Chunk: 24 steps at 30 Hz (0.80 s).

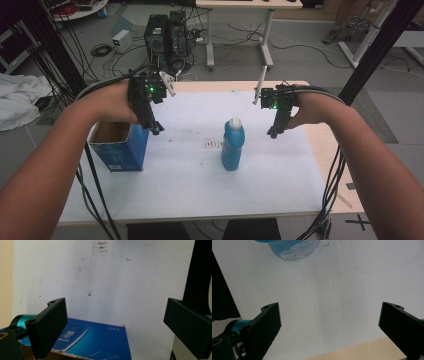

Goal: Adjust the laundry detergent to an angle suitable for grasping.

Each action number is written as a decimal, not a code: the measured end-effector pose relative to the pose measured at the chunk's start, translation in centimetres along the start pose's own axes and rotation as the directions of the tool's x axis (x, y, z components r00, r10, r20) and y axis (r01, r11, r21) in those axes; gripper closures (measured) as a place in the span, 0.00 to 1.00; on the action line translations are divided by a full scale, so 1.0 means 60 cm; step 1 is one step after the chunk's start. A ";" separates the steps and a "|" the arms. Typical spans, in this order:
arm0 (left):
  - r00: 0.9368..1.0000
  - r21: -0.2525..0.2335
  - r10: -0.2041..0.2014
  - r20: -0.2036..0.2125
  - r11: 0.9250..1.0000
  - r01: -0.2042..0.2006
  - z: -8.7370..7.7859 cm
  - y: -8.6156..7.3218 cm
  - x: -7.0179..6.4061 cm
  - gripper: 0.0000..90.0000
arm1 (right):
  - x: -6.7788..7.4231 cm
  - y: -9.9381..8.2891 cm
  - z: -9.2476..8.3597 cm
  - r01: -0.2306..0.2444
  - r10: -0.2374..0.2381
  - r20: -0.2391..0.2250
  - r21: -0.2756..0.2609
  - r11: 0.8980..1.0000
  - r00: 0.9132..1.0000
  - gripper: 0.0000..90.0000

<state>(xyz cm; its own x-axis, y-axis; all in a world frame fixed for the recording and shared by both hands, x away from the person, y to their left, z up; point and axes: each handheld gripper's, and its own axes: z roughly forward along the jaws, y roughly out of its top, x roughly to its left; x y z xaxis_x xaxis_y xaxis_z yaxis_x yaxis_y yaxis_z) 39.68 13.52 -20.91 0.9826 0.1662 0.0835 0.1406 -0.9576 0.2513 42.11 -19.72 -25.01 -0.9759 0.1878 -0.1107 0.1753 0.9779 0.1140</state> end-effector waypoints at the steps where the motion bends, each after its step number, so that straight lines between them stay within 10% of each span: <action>1: 1.000 0.005 -0.004 -0.002 1.000 0.004 -0.001 -0.001 -0.001 0.06 | 0.000 0.000 0.000 0.000 0.000 0.000 0.000 1.000 1.000 0.04; 24: 1.000 0.009 -0.014 -0.013 1.000 0.014 0.005 0.000 -0.011 0.06 | -0.001 -0.004 0.000 -0.003 0.004 0.020 -0.012 1.000 1.000 0.04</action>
<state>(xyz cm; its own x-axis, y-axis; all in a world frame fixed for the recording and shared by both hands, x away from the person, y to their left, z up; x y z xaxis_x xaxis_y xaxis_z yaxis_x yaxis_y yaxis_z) 39.08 13.36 -21.28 0.9788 0.1824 0.0926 0.1553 -0.9572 0.2441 42.16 -19.95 -25.05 -0.9725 0.1932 -0.1298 0.1771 0.9761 0.1257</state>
